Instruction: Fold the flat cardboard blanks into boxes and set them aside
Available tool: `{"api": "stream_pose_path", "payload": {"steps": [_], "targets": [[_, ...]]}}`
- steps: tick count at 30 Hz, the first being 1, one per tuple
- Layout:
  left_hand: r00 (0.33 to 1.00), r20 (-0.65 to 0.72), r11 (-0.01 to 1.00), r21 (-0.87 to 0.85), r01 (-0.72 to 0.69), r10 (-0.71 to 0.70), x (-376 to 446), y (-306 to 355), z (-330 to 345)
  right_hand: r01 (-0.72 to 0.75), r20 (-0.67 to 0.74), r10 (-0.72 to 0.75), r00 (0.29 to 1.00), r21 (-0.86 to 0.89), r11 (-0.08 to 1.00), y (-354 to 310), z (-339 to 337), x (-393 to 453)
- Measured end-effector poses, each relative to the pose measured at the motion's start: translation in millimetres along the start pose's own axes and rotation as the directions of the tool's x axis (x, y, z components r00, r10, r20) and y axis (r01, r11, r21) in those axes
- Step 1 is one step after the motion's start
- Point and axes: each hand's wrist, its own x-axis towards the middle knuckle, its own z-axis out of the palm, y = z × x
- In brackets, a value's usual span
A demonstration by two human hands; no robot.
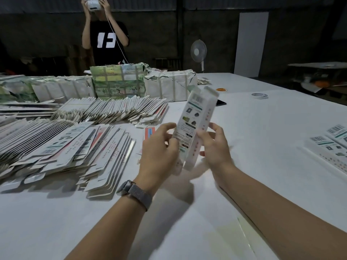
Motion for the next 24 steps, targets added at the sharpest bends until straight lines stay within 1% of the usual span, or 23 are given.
{"api": "stream_pose_path", "payload": {"steps": [2, 3, 4, 5, 7, 10, 12, 16, 19, 22, 24], "targets": [[0.991, 0.086, 0.973, -0.195, 0.121, -0.106, -0.2, -3.9, 4.7, -0.027, 0.044, 0.022, 0.999, 0.103, 0.994, -2.2, 2.3, -2.0], [0.982, 0.127, 0.957, -0.238, 0.166, -0.139, -1.7, -6.2, 6.9, -0.017, 0.061, 0.01, 0.998, 0.118, 0.993, -3.6, 2.6, -3.5], [0.977, 0.149, 0.953, -0.241, 0.185, -0.152, -3.3, -8.2, 8.7, 0.001, 0.07, -0.008, 0.997, 0.096, 0.995, -5.3, 2.5, -5.0], [0.977, 0.152, 0.963, -0.2, 0.182, -0.153, -4.6, -10.0, 10.0, 0.02, 0.077, -0.025, 0.997, 0.066, 0.998, -6.8, 2.4, -6.3], [0.978, 0.147, 0.975, -0.146, 0.168, -0.146, -5.9, -13.3, 13.0, 0.048, 0.108, -0.056, 0.993, 0.076, 0.996, -8.5, 3.1, -8.8], [0.972, 0.159, 0.954, -0.218, 0.207, -0.174, -6.7, -11.8, 16.1, 0.047, 0.194, -0.077, 0.978, 0.156, 0.987, -11.3, 7.3, -14.3], [0.975, 0.152, 0.949, -0.249, 0.194, -0.16, -7.9, -8.4, 16.7, 0.043, 0.237, -0.086, 0.968, 0.184, 0.982, -13.0, 9.5, -18.3], [0.972, 0.183, 0.933, -0.299, 0.2, -0.149, -10.3, -5.5, 17.0, -0.039, 0.325, -0.056, 0.944, 0.281, 0.959, -14.5, 6.8, -21.3], [0.969, 0.215, 0.926, -0.329, 0.187, -0.12, -9.6, -5.0, 14.8, -0.036, 0.346, -0.065, 0.936, 0.278, 0.96, -15.2, 3.8, -20.3], [0.95, 0.282, 0.908, -0.349, 0.231, -0.133, -7.8, -7.4, 14.0, -0.015, 0.375, -0.097, 0.922, 0.284, 0.959, -16.2, 3.1, -17.5], [0.944, 0.304, 0.905, -0.352, 0.24, -0.132, -8.2, -6.8, 13.6, -0.037, 0.396, -0.086, 0.914, 0.295, 0.955, -15.7, 2.4, -16.0]]}}
